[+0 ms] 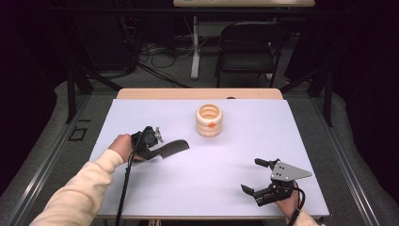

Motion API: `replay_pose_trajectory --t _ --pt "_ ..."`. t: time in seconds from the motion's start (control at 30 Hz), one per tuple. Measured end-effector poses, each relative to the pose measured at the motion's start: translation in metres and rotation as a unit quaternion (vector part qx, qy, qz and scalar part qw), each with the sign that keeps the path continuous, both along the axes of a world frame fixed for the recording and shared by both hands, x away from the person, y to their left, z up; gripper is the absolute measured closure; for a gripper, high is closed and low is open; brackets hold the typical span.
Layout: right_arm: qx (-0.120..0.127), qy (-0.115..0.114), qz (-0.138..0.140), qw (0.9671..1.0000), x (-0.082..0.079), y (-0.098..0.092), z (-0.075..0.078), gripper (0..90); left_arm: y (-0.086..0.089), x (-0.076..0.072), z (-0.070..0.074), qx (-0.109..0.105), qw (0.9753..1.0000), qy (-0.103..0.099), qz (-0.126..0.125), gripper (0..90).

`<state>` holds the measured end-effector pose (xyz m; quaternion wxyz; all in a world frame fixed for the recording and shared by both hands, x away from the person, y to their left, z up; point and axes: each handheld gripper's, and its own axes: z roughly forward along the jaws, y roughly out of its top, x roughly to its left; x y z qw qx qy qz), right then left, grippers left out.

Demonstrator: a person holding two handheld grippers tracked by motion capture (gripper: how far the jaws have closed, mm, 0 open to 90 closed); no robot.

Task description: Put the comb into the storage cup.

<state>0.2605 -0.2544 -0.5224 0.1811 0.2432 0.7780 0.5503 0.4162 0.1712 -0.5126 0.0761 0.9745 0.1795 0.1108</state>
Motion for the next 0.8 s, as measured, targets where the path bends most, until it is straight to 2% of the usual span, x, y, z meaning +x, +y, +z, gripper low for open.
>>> replay_pose_trajectory --t 0.07,0.1,0.33,0.37,0.47,0.8 --pt "0.0 0.0 0.0 1.0 0.0 0.0 0.0 0.0 -0.001 0.001 -0.001 0.002 1.0 0.004 -0.001 61.4" --pt "0.0 0.0 0.0 1.0 0.0 0.0 0.0 0.0 -0.003 0.003 -0.002 0.006 0.9999 0.013 -0.004 62.1" --pt "0.0 0.0 0.001 1.0 0.0 0.0 0.0 0.0 -0.006 0.007 -0.006 0.016 0.9996 0.022 -0.005 67.7" --pt "0.0 0.001 0.001 1.0 0.0 0.0 0.0 0.0 -0.006 0.009 -0.008 0.022 0.9993 0.03 -0.005 68.4" --pt "-0.001 0.0 0.001 1.0 0.0 0.0 0.0 0.0 -0.007 0.011 -0.011 0.022 0.9991 0.037 -0.004 69.5" --pt "-0.003 0.001 0.002 1.0 0.0 0.0 0.0 0.0 -0.007 0.012 -0.012 0.026 0.9988 0.039 -0.011 71.6"
